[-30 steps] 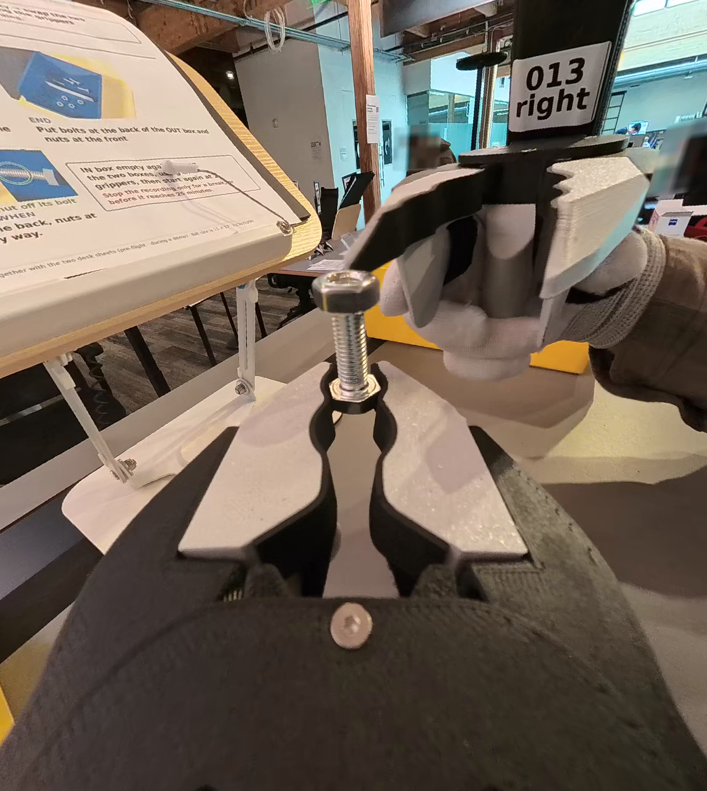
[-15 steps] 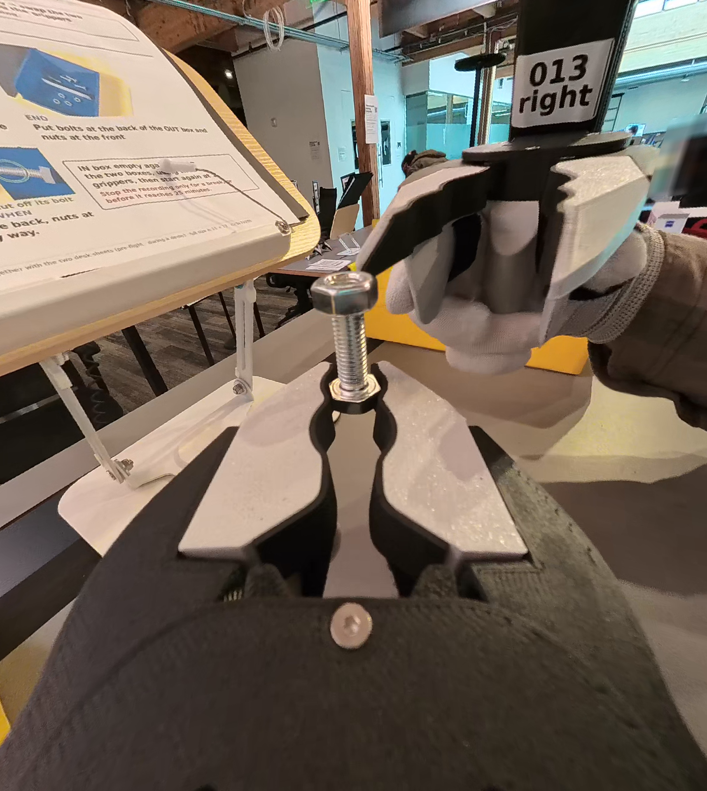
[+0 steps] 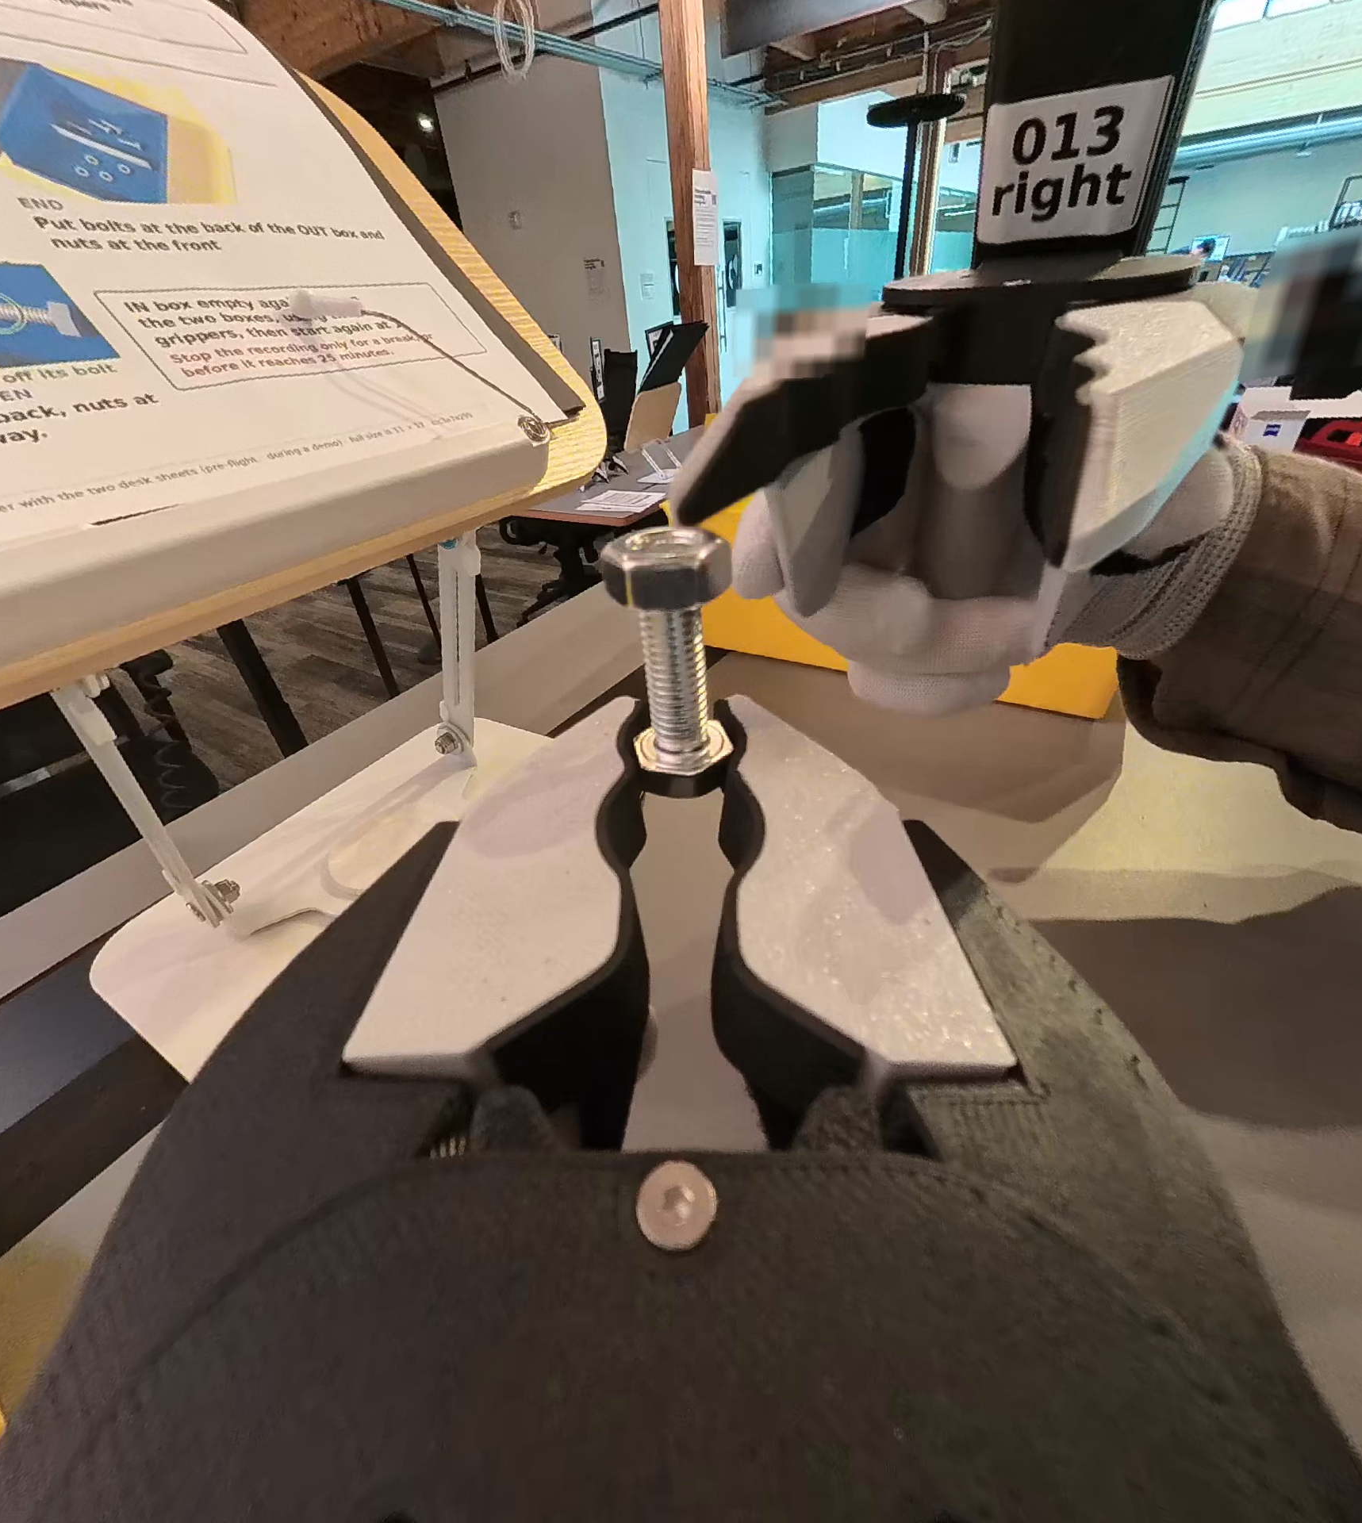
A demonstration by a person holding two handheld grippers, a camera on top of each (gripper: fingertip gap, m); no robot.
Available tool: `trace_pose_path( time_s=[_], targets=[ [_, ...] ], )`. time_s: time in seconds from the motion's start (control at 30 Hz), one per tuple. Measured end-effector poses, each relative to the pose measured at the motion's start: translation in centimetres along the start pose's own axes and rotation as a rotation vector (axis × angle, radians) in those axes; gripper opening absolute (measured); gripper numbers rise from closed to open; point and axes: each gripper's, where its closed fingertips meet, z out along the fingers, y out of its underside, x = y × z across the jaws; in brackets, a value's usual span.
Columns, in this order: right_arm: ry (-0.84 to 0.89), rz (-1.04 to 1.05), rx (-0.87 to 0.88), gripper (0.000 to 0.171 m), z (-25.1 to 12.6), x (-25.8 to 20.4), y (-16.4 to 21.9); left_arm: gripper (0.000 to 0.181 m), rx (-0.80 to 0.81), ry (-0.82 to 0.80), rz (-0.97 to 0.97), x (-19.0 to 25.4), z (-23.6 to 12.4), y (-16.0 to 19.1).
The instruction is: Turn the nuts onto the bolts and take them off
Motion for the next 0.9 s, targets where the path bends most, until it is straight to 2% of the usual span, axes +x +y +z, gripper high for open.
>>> trace_pose_path(
  time_s=[0.07,0.2,0.3,0.33,0.4,0.47,0.57,0.63,0.7,0.73,0.77,0.83,0.9],
  targets=[
    [0.018,0.0,-0.001,0.059,0.3,0.3,0.0,0.014,-0.002,0.002,0.001,0.0,0.0,0.1],
    [-0.001,-0.011,-0.025,0.059,0.8,-0.2,0.5,0.015,-0.007,0.005,0.004,0.2,0.1,0.2],
    [-0.053,-0.01,-0.012,0.037,0.0,-0.9,0.2,0.014,-0.006,0.003,-0.001,0.1,0.1,0.1],
    [-0.048,-0.009,-0.007,0.037,-0.2,-0.8,0.1,0.014,-0.005,0.003,0.0,0.0,0.0,0.1],
    [-0.022,-0.005,0.007,0.043,-0.3,-0.4,-0.2,0.014,-0.006,0.005,0.002,0.1,0.1,0.1],
    [0.01,0.003,0.018,0.061,0.1,0.2,-0.3,0.014,-0.011,0.008,0.006,0.2,0.1,0.2],
    [0.004,-0.011,-0.024,0.063,0.7,-0.1,0.5,0.014,-0.016,0.012,0.006,0.3,0.2,0.4],
    [-0.018,-0.011,-0.024,0.058,0.5,-0.4,0.5,0.014,-0.015,0.012,0.002,0.3,0.2,0.4],
    [-0.101,-0.013,-0.02,0.026,-0.2,-1.7,0.4,0.015,-0.015,0.01,-0.001,0.2,0.1,0.3],
    [-0.096,-0.014,-0.011,0.024,-0.5,-1.7,0.1,0.014,-0.012,0.01,-0.001,0.1,0.1,0.2],
    [-0.066,-0.012,-0.003,0.029,-0.6,-1.1,-0.1,0.014,-0.01,0.01,-0.002,0.1,0.1,0.2],
    [-0.023,-0.003,0.019,0.053,-0.4,-0.4,-0.5,0.014,-0.016,0.012,0.002,0.2,0.1,0.3],
    [-0.005,-0.011,0.006,0.064,0.1,-0.2,-0.2,0.014,-0.017,0.016,0.001,0.4,0.2,0.3]
  ],
)
